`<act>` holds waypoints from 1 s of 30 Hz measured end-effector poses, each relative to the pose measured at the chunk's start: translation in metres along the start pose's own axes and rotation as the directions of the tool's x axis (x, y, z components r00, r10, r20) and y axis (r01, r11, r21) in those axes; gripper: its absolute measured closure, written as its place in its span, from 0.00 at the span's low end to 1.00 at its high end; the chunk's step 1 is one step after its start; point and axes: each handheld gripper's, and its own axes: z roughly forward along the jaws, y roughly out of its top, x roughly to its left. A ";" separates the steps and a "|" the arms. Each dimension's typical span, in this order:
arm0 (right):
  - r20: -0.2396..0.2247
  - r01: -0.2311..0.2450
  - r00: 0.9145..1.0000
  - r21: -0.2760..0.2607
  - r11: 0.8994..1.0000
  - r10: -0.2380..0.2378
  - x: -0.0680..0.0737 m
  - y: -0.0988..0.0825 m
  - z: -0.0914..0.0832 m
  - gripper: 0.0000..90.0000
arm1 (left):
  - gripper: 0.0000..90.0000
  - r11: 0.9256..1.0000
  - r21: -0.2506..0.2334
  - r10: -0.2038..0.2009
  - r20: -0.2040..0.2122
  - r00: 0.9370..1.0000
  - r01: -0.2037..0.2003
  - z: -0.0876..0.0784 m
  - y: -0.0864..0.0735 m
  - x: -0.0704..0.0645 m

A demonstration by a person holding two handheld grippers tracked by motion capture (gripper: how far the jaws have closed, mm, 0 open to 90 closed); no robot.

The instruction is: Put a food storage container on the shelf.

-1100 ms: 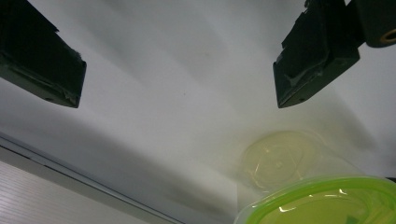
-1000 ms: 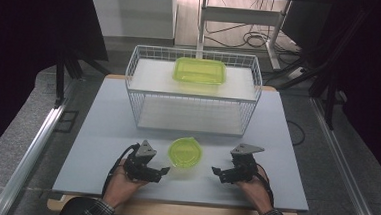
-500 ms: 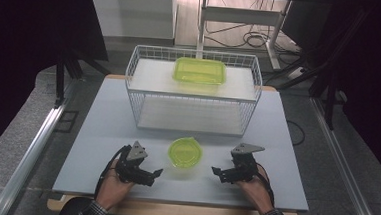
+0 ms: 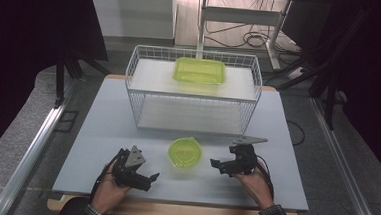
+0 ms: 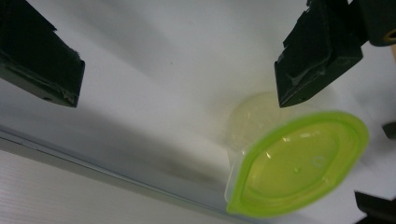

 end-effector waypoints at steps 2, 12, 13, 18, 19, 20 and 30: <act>-0.022 -0.036 0.999 0.007 0.999 0.036 -0.002 0.004 0.001 0.02 | 0.02 1.000 0.002 -0.001 -0.002 1.000 0.001 0.000 0.000 0.000; -0.142 -0.153 0.978 0.023 0.988 0.155 -0.007 0.028 0.014 0.22 | 0.02 1.000 0.011 0.004 -0.008 1.000 -0.004 0.001 -0.001 0.001; -0.156 -0.161 0.974 0.022 0.987 0.162 -0.007 0.030 0.016 0.24 | 0.02 1.000 0.012 0.006 -0.008 1.000 -0.006 0.001 -0.001 0.001; -0.210 -0.200 0.956 0.047 0.979 0.205 -0.010 0.036 0.026 0.35 | 0.03 0.999 0.028 0.029 -0.007 1.000 -0.029 0.003 -0.001 -0.001; -0.222 -0.211 0.951 0.047 0.976 0.217 -0.011 0.037 0.028 0.37 | 0.03 0.999 0.028 0.032 -0.008 0.999 -0.032 0.003 -0.001 -0.001; -0.237 -0.227 0.943 0.049 0.973 0.232 -0.012 0.037 0.030 0.39 | 0.03 0.999 0.030 0.038 -0.009 0.999 -0.038 0.003 -0.001 -0.002; -0.331 -0.293 0.891 0.105 0.950 0.311 -0.016 0.041 0.049 0.58 | 0.03 0.999 0.030 0.044 -0.013 0.999 -0.044 0.002 -0.001 -0.002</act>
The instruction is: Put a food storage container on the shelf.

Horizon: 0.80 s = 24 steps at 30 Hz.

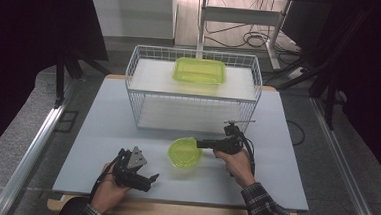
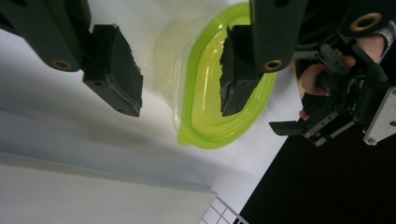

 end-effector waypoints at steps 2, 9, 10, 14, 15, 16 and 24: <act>-0.015 -0.007 1.000 0.006 1.000 0.007 0.000 0.001 0.004 0.61 | 0.03 1.000 0.001 0.002 0.001 1.000 -0.002 0.000 0.000 0.000; -0.032 -0.025 0.999 0.046 0.999 0.027 0.000 0.003 0.013 0.76 | 0.03 1.000 0.002 0.010 -0.001 1.000 -0.010 0.000 0.000 0.000; -0.033 -0.030 0.999 0.055 0.998 0.032 0.000 0.003 0.014 0.78 | 0.03 1.000 0.002 0.010 -0.002 1.000 -0.010 0.000 0.000 0.000; -0.032 -0.059 0.998 0.064 0.996 0.062 -0.001 0.003 0.013 0.89 | 0.03 1.000 0.003 0.012 -0.003 1.000 -0.012 -0.001 0.000 0.000; -0.036 -0.068 0.997 0.069 0.995 0.070 -0.002 0.003 0.013 0.89 | 0.03 1.000 0.003 0.012 -0.003 1.000 -0.012 -0.001 0.000 0.000; -0.034 -0.073 0.997 0.070 0.995 0.076 -0.002 0.003 0.012 0.90 | 0.03 1.000 0.002 0.013 -0.004 1.000 -0.013 -0.001 0.000 0.000; -0.068 -0.105 0.992 0.063 0.993 0.109 0.000 0.003 0.008 0.90 | 0.03 1.000 0.004 0.013 -0.008 1.000 -0.013 -0.001 0.000 0.001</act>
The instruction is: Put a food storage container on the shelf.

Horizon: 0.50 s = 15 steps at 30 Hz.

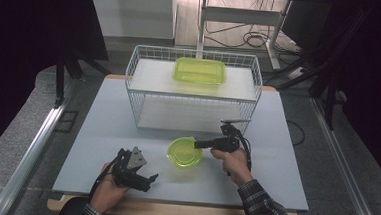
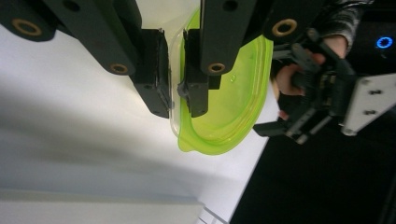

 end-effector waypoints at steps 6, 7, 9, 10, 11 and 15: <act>-0.015 0.032 0.999 -0.028 0.999 -0.033 0.014 0.003 -0.009 0.90 | 0.03 1.000 0.002 -0.002 0.001 1.000 0.002 0.000 0.000 0.000; -0.015 0.038 0.999 -0.031 0.999 -0.038 0.015 0.003 -0.011 0.90 | 0.03 1.000 0.001 -0.003 0.001 1.000 0.003 0.000 0.000 0.000; -0.013 0.041 0.999 -0.039 0.998 -0.042 0.019 0.004 -0.015 0.90 | 0.03 1.000 0.001 -0.004 0.001 1.000 0.004 0.000 0.000 0.000; -0.014 0.045 0.999 -0.043 0.998 -0.046 0.020 0.004 -0.017 0.90 | 0.03 1.000 0.003 -0.004 0.002 1.000 0.004 0.000 0.000 0.000; -0.019 0.042 0.999 -0.050 0.998 -0.043 0.021 0.005 -0.019 0.90 | 0.03 1.000 0.004 -0.004 0.002 1.000 0.004 0.000 0.000 0.000; -0.030 0.036 0.999 -0.073 0.997 -0.038 0.024 0.006 -0.028 0.90 | 0.03 1.000 0.005 -0.004 0.002 1.000 0.004 0.001 0.000 0.000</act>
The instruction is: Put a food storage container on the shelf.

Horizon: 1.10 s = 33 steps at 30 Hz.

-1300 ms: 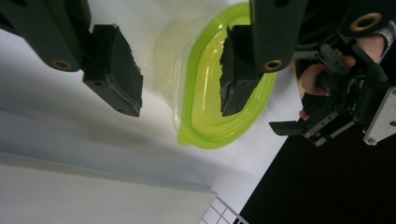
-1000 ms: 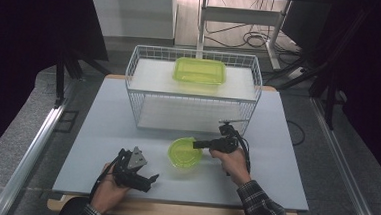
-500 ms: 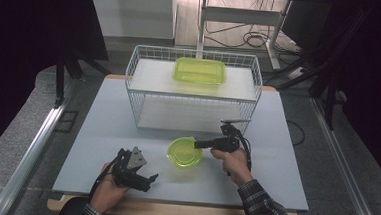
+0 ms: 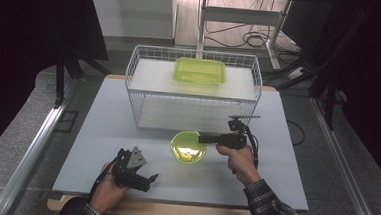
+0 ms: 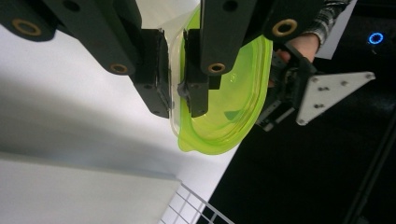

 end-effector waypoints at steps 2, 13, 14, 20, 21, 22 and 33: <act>-0.007 0.000 1.000 -0.011 1.000 0.000 0.003 0.002 -0.004 0.90 | 0.03 1.000 0.001 0.000 0.000 1.000 0.000 0.000 0.000 0.000; -0.024 0.016 1.000 -0.048 0.999 -0.017 0.018 0.014 -0.021 0.90 | 0.03 1.000 0.003 0.002 -0.001 1.000 -0.002 0.000 0.000 -0.001; -0.025 0.013 1.000 -0.046 0.999 -0.014 0.020 0.016 -0.023 0.90 | 0.03 1.000 0.003 0.003 -0.001 1.000 -0.003 0.000 0.000 -0.001; -0.020 0.028 0.999 -0.063 0.998 -0.030 0.030 0.025 -0.032 0.90 | 0.03 1.000 0.003 0.002 -0.001 1.000 -0.002 0.000 0.000 0.000; -0.020 0.028 0.999 -0.065 0.997 -0.030 0.031 0.027 -0.034 0.90 | 0.03 1.000 0.003 0.002 -0.001 1.000 -0.002 0.001 0.000 -0.001; -0.021 0.032 0.999 -0.070 0.997 -0.034 0.033 0.028 -0.035 0.90 | 0.03 1.000 0.004 0.003 -0.001 1.000 -0.003 0.001 0.000 -0.001; -0.025 0.041 0.999 -0.111 0.993 -0.044 0.047 0.044 -0.051 0.90 | 0.03 1.000 0.008 0.007 -0.002 1.000 -0.007 0.001 0.000 -0.001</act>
